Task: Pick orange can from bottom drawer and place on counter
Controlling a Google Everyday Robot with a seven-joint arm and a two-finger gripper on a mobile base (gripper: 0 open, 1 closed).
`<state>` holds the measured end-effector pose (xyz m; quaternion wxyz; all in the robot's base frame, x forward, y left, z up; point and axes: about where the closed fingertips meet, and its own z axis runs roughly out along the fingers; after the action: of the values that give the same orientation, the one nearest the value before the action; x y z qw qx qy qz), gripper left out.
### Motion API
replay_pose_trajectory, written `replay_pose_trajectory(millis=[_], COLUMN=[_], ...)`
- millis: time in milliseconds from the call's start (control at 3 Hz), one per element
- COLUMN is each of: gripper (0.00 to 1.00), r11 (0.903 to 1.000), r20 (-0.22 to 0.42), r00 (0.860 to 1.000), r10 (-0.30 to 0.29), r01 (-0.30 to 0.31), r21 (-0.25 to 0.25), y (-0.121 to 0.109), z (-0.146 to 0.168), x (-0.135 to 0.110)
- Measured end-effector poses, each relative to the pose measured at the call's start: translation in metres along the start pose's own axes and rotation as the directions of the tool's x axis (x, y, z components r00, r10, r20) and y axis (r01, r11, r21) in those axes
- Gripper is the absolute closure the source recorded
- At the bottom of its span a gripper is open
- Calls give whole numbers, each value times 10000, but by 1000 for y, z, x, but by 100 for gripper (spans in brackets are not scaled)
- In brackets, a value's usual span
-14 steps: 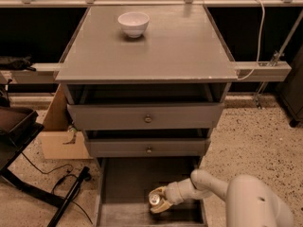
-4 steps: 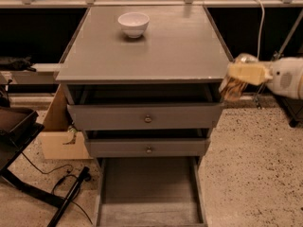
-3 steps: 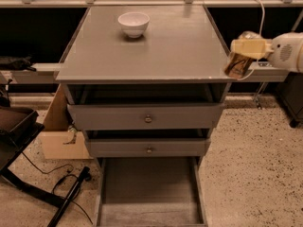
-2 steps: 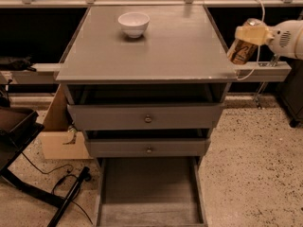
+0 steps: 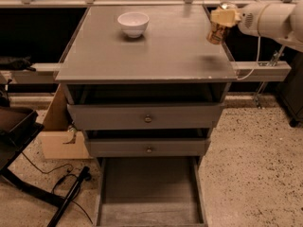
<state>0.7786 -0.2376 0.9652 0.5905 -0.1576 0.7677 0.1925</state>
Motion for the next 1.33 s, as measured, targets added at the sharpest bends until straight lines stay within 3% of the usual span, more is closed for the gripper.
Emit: replay_pose_trajectory(millis=[333, 667, 1000, 1333], gripper=[100, 100, 100, 82], r11=[9959, 9845, 9786, 9786], r20=[-91, -551, -995, -995], r00=[9984, 9968, 9942, 9942], r10=[-550, -578, -401, -401], r01=[542, 478, 189, 189], r21=[-727, -1687, -2051, -2051], y=[26, 53, 63, 63], z=[56, 115, 131, 129], x=[-9, 30, 58, 51])
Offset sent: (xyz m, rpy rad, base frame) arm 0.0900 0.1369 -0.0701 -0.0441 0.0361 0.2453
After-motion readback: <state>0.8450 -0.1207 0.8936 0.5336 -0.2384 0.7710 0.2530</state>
